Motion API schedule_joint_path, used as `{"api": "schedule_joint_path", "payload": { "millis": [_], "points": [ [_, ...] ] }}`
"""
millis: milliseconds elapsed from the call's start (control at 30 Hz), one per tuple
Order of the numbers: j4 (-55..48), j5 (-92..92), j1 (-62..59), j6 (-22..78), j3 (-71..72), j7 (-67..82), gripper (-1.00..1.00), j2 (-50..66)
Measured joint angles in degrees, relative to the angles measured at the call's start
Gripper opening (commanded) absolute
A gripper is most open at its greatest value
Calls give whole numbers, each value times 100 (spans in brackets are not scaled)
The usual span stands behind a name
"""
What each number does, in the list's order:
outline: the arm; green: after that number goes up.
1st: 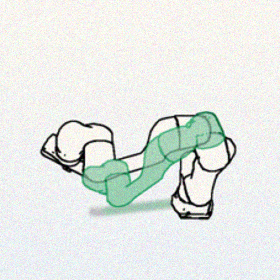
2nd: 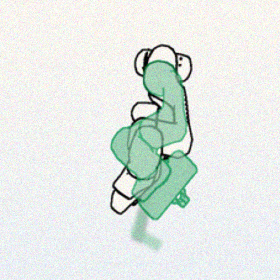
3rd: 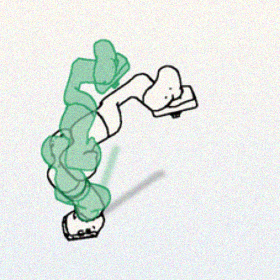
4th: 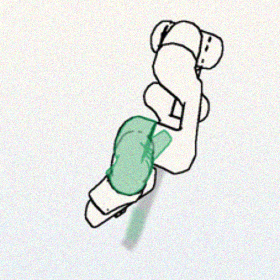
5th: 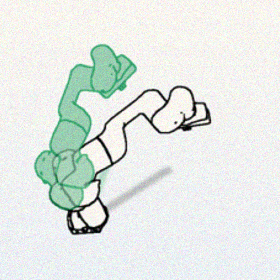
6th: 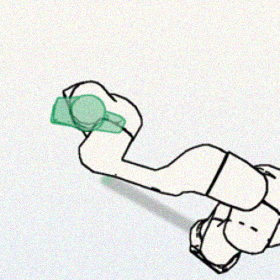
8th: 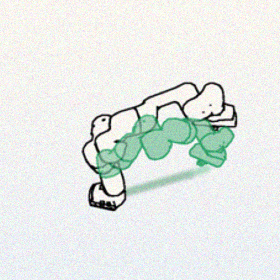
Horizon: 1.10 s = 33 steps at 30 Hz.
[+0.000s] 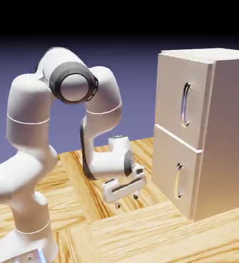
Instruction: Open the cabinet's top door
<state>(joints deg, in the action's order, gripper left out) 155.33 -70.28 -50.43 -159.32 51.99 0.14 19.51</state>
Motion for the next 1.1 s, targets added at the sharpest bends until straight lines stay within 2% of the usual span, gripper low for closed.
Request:
{"api": "schedule_joint_path", "payload": {
  "millis": [1100],
  "points": [
    [-660, -8176, -5946, 1708, 6047, 4955, 0, 6069]
  ]
}}
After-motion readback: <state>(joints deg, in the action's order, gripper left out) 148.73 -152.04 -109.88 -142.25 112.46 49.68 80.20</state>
